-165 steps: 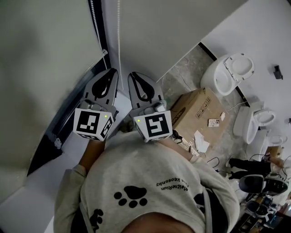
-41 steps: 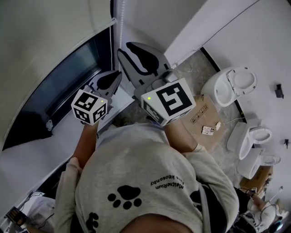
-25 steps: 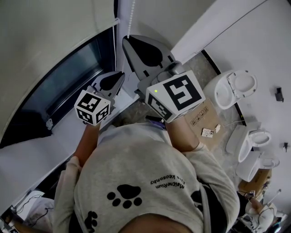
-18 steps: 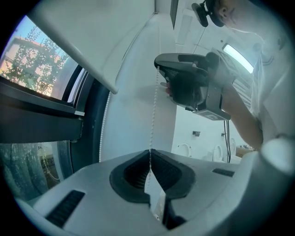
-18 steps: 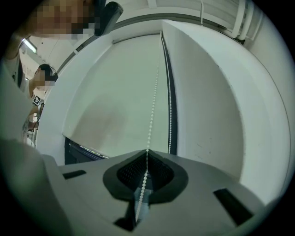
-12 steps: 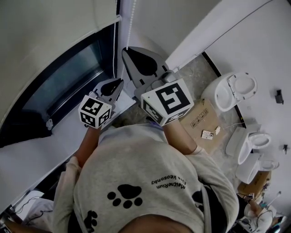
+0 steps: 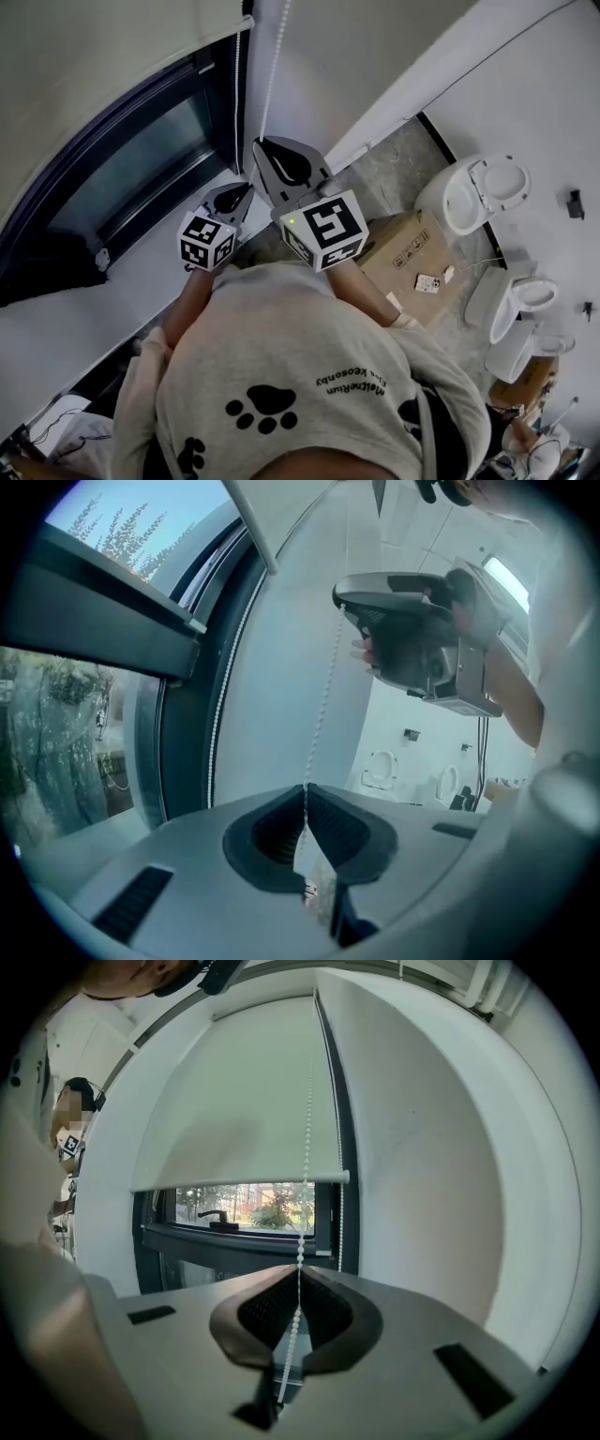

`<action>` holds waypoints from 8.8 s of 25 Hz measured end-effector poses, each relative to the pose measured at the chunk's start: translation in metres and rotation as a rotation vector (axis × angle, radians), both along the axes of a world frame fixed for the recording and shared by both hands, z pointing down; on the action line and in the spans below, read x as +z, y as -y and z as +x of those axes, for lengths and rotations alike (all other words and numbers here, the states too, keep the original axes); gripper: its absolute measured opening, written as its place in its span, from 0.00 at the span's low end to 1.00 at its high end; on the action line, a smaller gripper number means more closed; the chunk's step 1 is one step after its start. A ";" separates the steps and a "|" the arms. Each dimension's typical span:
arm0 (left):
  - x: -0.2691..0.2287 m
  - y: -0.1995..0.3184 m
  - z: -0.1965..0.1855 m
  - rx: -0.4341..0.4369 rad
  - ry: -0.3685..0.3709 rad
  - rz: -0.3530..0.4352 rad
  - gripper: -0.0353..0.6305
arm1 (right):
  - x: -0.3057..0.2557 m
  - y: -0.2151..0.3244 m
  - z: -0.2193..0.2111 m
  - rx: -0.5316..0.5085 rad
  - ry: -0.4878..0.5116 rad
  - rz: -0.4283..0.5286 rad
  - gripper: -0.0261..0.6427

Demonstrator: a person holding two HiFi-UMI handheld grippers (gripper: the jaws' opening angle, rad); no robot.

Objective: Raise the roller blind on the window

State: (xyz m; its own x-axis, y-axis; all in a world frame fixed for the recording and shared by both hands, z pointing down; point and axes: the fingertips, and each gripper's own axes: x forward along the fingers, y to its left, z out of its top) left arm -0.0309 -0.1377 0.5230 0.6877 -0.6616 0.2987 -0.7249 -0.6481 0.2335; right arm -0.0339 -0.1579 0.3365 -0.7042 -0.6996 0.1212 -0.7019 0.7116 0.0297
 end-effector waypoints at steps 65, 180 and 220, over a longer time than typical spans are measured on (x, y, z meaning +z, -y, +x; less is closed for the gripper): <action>-0.303 0.036 0.008 0.115 -0.118 0.459 0.14 | 0.043 0.005 -0.005 -0.006 0.009 -0.013 0.06; -0.022 0.019 0.008 0.035 -0.042 0.055 0.07 | -0.009 0.019 -0.003 -0.075 0.002 -0.017 0.06; -0.049 -0.004 -0.003 0.081 -0.112 0.057 0.22 | 0.024 0.018 -0.001 -0.057 0.019 -0.062 0.06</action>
State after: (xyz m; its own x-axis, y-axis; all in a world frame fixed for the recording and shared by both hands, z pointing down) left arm -0.0343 -0.1342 0.4736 0.7666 -0.6162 0.1804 -0.6410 -0.7180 0.2713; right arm -0.0352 -0.1760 0.3605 -0.7453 -0.6497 0.1495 -0.6601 0.7506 -0.0288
